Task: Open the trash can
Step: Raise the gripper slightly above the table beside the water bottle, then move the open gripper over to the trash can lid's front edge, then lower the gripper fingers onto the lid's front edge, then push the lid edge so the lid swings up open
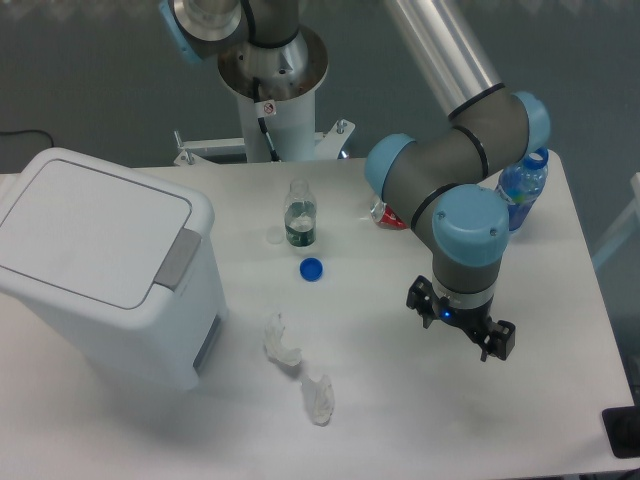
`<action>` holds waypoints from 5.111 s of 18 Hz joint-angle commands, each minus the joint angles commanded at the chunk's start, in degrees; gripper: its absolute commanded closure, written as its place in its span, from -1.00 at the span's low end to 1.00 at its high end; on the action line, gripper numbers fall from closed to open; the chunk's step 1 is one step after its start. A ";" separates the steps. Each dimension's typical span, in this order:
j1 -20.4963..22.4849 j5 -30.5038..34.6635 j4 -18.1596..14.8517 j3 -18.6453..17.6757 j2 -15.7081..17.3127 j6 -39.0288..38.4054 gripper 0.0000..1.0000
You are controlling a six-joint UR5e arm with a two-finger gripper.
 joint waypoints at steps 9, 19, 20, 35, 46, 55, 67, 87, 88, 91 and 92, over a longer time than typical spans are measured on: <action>-0.62 -0.44 0.26 -0.79 0.44 -4.30 -1.00; -1.49 -3.95 1.41 -3.95 3.43 -12.45 -1.00; -1.76 -4.04 1.49 -3.96 3.43 -14.39 -1.00; -5.00 -16.34 2.64 -4.04 9.05 -36.55 1.00; -10.63 -24.34 2.20 -4.57 17.22 -47.54 1.00; -12.04 -31.19 -5.09 -6.50 24.95 -48.25 1.00; -14.33 -31.90 -4.83 -7.29 25.05 -50.01 1.00; -14.41 -31.64 -4.39 -9.14 24.87 -49.92 1.00; -14.41 -31.64 -4.39 -9.05 24.87 -49.92 1.00; -14.41 -31.64 -4.39 -9.14 24.70 -49.83 1.00; -14.41 -31.55 -4.39 -9.05 24.61 -49.83 1.00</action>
